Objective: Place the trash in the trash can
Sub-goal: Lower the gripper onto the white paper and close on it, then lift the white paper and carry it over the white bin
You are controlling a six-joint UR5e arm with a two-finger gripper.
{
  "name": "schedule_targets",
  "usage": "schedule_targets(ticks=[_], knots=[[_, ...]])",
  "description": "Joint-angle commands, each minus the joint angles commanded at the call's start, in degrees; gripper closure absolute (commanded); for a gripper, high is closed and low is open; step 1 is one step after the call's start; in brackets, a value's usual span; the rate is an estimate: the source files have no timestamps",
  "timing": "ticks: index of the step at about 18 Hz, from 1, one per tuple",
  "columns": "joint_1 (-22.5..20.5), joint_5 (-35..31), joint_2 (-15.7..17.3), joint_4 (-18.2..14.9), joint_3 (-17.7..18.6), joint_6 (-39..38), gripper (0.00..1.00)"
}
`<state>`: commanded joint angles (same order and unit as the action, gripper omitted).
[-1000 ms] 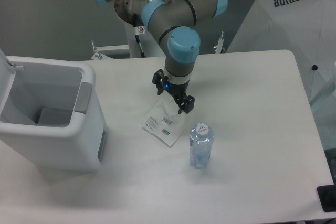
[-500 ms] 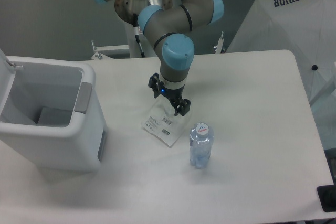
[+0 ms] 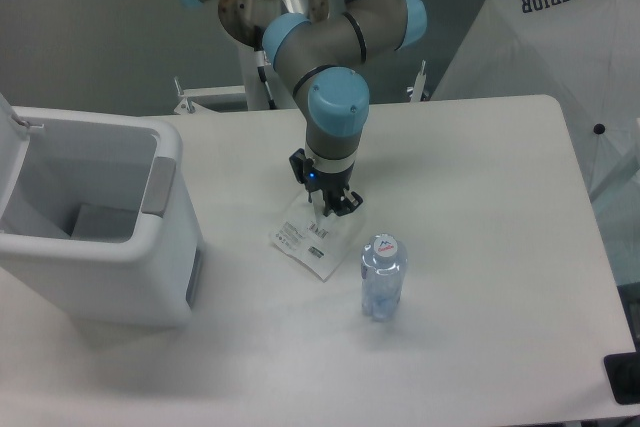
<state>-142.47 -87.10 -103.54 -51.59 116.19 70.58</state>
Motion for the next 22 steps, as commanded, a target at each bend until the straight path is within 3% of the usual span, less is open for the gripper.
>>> schedule_targets(ticks=[4,10,16,20,22], knots=[[-0.3,0.2,1.2,0.0,-0.3,0.1,1.00],[-2.4,1.7,8.1,-1.3,-0.4,0.3,1.00],[-5.2,7.2,13.6,-9.6,-3.3,0.6,1.00],[-6.7,12.1,15.1,-19.1,-9.6,0.6,1.00],[-6.8,15.2,15.1,-21.3,-12.1,0.5,1.00]])
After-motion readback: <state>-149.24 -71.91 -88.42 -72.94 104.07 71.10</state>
